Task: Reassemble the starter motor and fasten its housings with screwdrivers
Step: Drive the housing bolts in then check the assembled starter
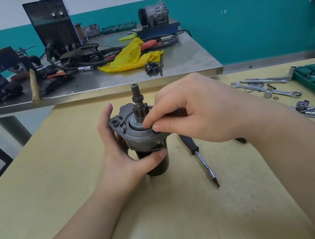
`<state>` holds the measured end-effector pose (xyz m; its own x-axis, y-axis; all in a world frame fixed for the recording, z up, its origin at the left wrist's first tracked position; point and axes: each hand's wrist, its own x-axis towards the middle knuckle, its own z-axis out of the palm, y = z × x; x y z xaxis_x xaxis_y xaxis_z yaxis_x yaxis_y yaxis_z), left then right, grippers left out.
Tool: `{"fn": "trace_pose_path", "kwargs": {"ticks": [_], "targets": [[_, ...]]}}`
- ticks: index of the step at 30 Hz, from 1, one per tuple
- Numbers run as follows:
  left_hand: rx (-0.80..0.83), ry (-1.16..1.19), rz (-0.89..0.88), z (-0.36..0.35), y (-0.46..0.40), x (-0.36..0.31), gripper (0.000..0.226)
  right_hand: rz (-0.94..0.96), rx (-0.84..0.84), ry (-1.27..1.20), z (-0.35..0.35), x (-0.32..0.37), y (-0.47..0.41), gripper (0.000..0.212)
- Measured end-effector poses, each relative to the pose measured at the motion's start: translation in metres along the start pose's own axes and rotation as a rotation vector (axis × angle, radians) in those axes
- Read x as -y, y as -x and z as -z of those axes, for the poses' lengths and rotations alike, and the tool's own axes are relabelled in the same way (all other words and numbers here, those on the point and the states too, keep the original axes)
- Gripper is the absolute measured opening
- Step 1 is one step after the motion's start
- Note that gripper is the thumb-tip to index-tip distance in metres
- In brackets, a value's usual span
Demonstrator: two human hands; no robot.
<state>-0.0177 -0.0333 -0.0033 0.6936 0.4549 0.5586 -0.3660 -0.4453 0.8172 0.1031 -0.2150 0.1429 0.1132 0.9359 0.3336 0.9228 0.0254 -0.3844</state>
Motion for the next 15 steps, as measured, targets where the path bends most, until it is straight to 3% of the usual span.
{"fn": "trace_pose_path", "kwargs": {"ticks": [15], "targets": [[-0.010, -0.023, -0.009, -0.0008, -0.0001, -0.0041, 0.125, -0.059, -0.014, 0.002, 0.0009, -0.0004, 0.0004, 0.014]]}}
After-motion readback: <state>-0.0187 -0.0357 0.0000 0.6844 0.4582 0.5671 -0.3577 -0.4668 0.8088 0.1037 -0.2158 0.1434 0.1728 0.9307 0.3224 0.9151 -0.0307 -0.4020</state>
